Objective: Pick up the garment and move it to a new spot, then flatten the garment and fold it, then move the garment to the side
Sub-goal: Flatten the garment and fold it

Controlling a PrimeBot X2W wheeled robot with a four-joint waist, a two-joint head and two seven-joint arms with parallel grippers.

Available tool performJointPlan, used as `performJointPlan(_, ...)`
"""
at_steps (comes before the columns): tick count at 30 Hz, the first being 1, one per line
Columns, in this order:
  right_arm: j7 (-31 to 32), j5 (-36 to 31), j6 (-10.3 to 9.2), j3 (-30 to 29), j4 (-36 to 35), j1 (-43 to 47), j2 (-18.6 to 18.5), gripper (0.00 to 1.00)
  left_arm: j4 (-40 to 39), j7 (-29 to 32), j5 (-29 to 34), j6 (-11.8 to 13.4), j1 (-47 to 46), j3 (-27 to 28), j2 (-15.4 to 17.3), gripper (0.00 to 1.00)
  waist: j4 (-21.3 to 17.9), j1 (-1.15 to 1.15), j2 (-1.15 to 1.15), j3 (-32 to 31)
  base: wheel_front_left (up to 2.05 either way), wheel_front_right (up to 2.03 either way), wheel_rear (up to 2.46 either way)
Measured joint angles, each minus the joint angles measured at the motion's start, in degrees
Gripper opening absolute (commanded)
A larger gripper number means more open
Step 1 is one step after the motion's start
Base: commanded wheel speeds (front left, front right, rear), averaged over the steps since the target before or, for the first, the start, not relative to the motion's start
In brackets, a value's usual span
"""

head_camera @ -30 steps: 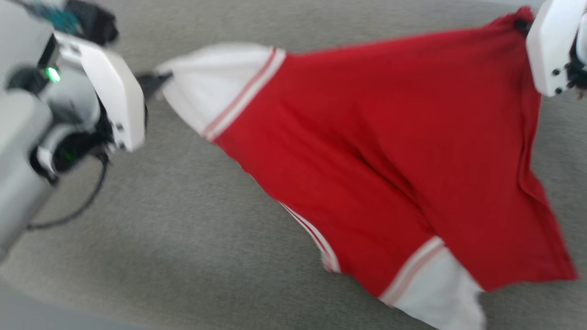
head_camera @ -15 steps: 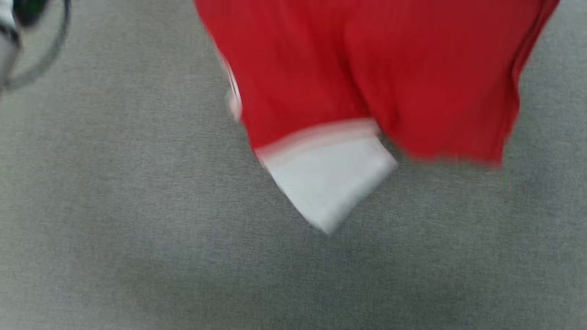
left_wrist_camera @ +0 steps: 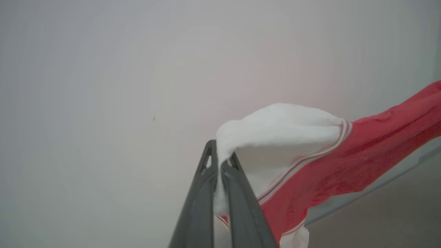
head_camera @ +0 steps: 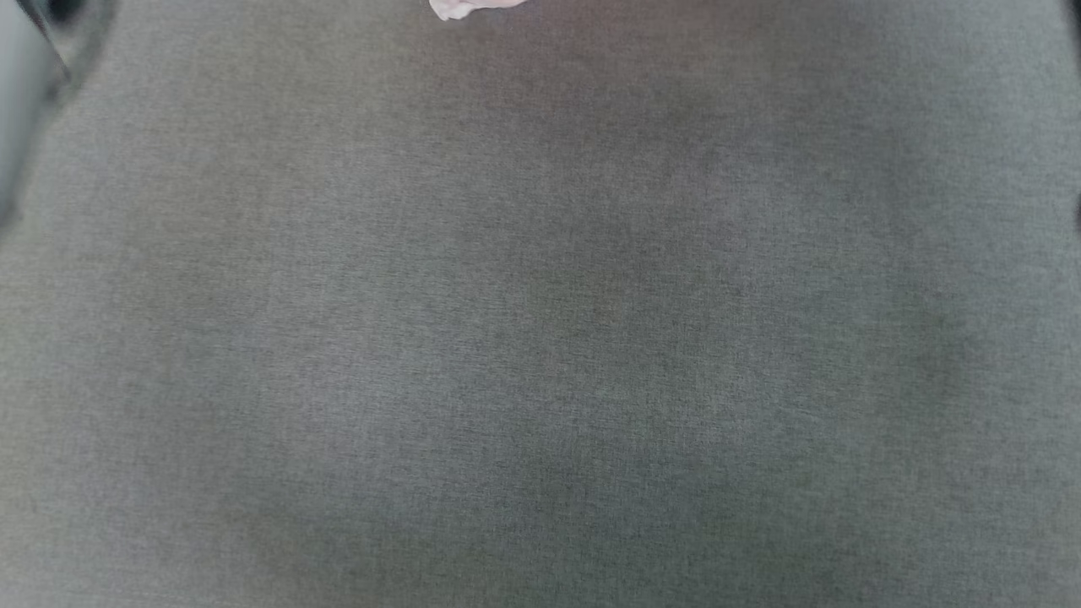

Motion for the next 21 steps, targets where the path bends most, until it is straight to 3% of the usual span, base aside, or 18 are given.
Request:
performJointPlan(9,9.09,10.53,0.0,6.72,1.41,13.73,-0.8,0.0,-3.35,11.74,-6.83,-2.94,16.62,-6.57,1.86,0.0,0.81,0.0,0.0,-2.31,0.0,0.0,0.0)
performJointPlan(16,17.16,19.97,0.0,10.35,-7.02,24.62,-4.38,0.0,-14.7,22.29,-16.02,-3.11,29.11,-9.0,7.17,0.0,1.07,0.0,0.0,-3.97,0.0,0.0,0.0)
performJointPlan(21,23.75,24.85,0.0,11.43,-15.53,33.11,-7.53,0.0,-24.98,27.89,-20.87,0.44,37.05,-10.23,12.19,0.0,1.17,0.0,0.0,-4.9,0.0,0.0,0.0)
